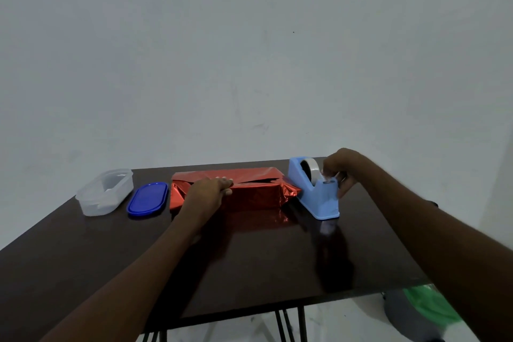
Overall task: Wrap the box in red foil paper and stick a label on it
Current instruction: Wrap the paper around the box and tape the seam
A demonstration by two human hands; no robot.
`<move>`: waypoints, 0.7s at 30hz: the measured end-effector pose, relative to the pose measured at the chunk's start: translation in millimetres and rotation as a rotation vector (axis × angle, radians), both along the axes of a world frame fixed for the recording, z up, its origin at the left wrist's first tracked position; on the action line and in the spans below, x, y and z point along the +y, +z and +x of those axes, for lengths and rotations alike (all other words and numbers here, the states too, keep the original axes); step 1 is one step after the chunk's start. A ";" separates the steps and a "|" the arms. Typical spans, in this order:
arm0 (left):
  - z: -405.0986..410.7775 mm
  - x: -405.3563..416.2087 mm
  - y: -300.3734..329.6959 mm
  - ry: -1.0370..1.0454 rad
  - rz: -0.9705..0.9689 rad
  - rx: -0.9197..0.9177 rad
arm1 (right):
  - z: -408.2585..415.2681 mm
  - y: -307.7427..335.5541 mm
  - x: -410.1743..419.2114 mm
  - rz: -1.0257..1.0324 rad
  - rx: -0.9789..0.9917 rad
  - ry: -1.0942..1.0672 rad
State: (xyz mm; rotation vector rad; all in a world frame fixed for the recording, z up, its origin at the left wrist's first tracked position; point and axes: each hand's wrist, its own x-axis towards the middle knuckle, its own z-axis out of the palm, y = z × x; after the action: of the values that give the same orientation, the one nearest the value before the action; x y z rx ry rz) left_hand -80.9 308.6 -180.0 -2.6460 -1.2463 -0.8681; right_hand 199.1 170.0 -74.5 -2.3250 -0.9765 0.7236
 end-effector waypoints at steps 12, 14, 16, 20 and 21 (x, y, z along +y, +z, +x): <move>1.3 -2.1 0.1 0.027 -0.003 0.000 | 11.7 -31.7 -14.5 0.597 0.293 -0.215; 0.5 -1.6 -0.3 0.026 -0.007 0.004 | 13.7 -46.2 -20.0 0.658 0.320 -0.246; 0.2 -2.1 0.5 0.025 -0.015 0.012 | 14.8 -58.4 -22.4 0.668 0.358 -0.258; 0.2 -3.0 0.9 0.033 -0.026 0.000 | 13.6 -70.2 -24.9 0.685 0.371 -0.261; 0.1 -3.1 0.6 0.034 -0.030 0.002 | 14.0 -73.9 -25.8 0.681 0.351 -0.272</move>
State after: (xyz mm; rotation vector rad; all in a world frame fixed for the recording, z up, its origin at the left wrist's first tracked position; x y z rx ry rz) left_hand -80.8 305.4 -179.4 -2.6396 -1.3094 -0.8479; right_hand 213.2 144.2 -148.4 -1.6211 -0.6029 0.5486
